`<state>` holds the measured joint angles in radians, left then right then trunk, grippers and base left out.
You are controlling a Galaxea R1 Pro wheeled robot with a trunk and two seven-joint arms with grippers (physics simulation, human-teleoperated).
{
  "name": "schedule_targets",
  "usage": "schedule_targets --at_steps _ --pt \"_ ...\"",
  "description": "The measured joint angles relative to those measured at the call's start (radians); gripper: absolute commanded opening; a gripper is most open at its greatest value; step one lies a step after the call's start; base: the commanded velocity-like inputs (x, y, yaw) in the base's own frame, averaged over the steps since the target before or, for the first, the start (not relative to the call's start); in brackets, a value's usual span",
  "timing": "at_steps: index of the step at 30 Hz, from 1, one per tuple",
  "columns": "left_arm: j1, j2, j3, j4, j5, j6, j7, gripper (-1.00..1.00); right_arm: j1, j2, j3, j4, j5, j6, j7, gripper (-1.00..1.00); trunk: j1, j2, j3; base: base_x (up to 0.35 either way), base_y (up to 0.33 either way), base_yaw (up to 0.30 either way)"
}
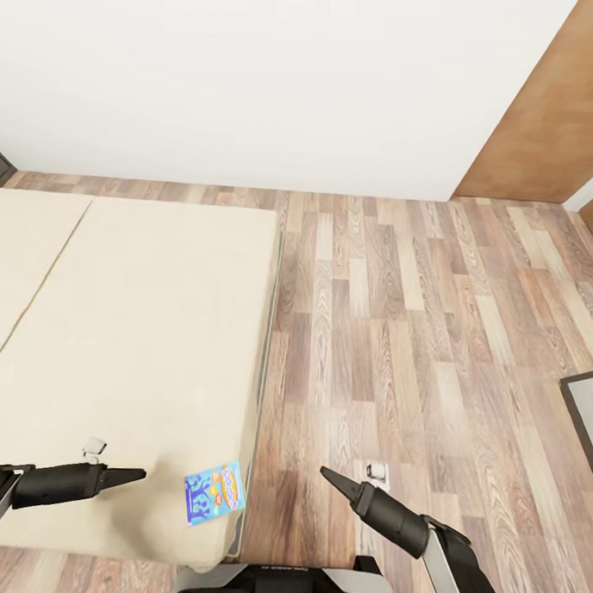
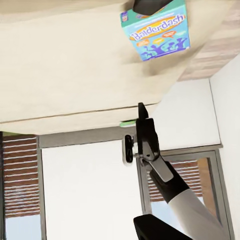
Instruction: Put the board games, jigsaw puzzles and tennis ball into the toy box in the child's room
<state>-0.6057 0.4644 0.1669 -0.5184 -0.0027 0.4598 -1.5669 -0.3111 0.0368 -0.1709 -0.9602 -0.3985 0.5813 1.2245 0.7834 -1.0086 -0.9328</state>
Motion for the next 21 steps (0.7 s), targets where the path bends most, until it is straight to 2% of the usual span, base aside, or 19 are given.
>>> schedule_targets --at_steps 21 --pt "0.0 0.0 0.001 0.0 0.0 -0.007 0.0 1.0 0.0 -0.001 -0.001 0.002 -0.001 -0.001 0.005 1.0 0.0 0.0 0.034 0.0 0.0 0.0"
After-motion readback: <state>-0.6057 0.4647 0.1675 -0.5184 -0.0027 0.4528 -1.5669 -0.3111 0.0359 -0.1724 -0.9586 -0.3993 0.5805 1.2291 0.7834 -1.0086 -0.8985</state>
